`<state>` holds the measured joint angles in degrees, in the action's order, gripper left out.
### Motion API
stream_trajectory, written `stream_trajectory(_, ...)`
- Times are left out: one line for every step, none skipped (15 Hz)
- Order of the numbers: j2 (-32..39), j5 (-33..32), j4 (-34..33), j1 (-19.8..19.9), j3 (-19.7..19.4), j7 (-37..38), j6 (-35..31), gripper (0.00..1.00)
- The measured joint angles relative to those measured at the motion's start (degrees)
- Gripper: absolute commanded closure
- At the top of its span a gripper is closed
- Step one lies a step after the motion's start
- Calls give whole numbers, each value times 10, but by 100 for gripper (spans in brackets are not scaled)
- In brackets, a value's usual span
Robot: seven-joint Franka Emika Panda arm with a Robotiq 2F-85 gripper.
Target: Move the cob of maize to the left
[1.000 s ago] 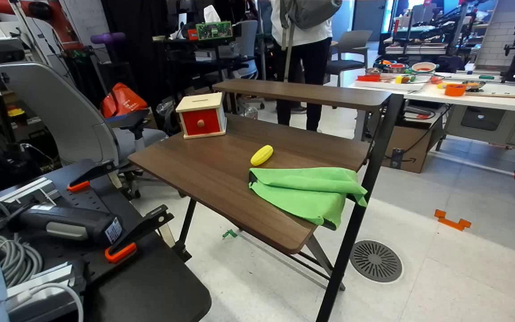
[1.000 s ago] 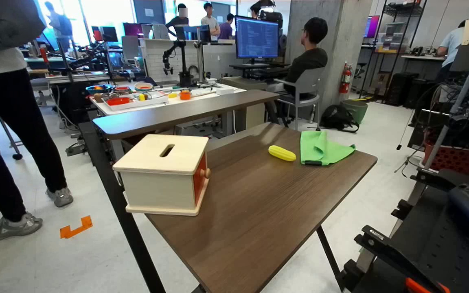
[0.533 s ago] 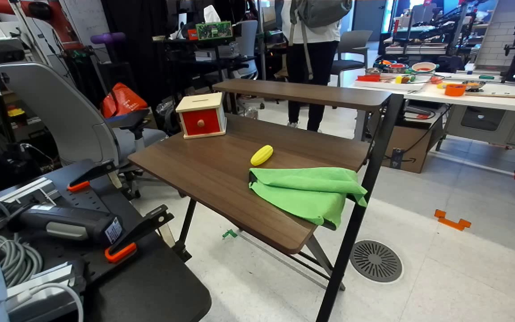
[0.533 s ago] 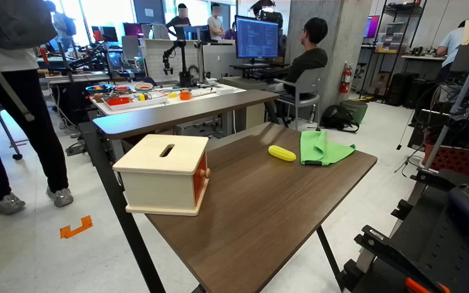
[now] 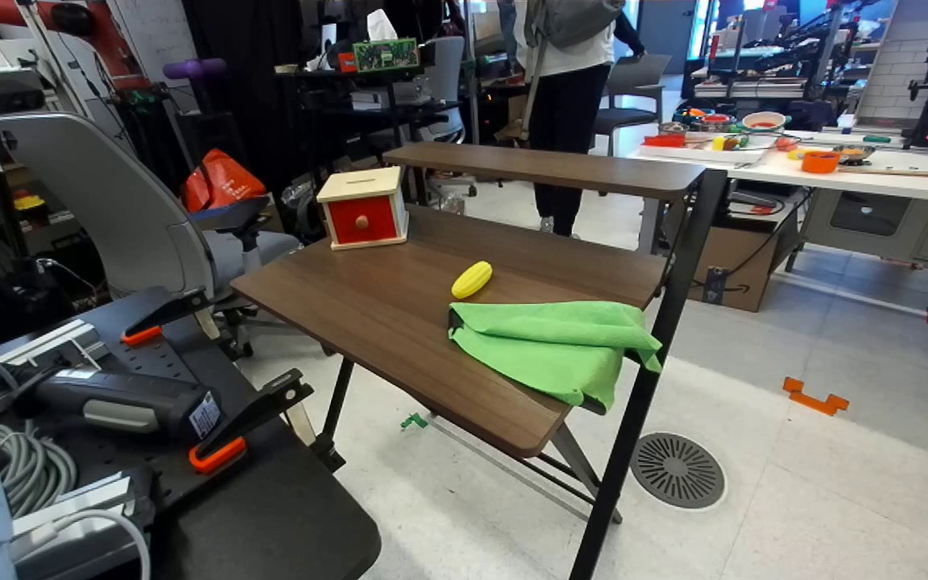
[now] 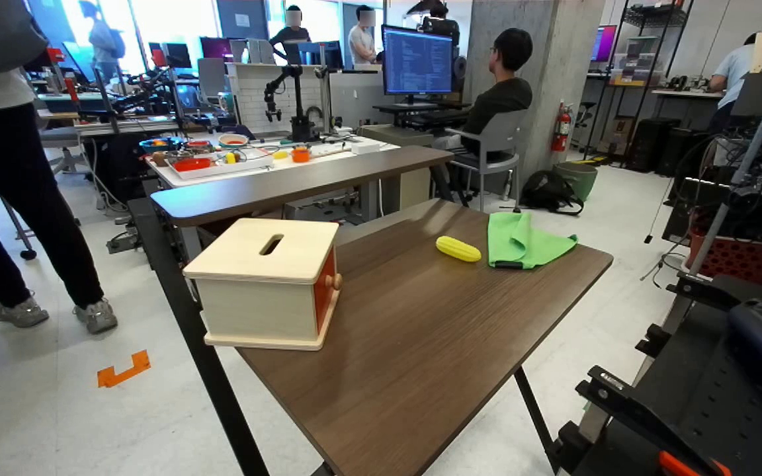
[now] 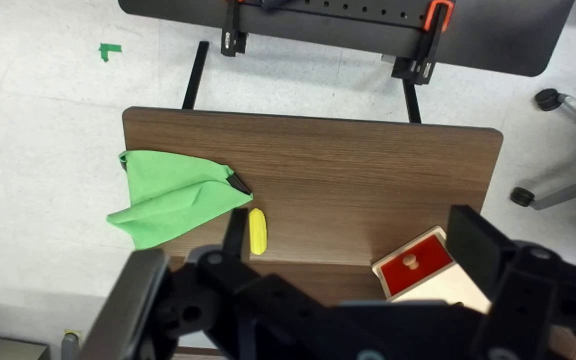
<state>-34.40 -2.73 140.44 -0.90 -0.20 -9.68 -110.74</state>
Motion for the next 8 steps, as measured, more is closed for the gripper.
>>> stream_trajectory(12, 0, 3, 0, 0, 1, -24, 0)
stream_trajectory(26, 0, 5, 0, 1, 2, -50, 0)
stream_trajectory(43, 0, 7, 0, 1, 3, -77, 0)
stream_trajectory(62, 0, 8, 0, 1, 4, -104, 0)
stream_trajectory(83, 0, 8, 0, 1, 5, -131, 0)
stream_trajectory(104, 0, 8, 0, 1, 5, -158, 0)
stream_trajectory(127, 1, 8, 0, 1, 6, -186, 0)
stream_trajectory(151, 2, 6, 0, 1, 6, -211, 0)
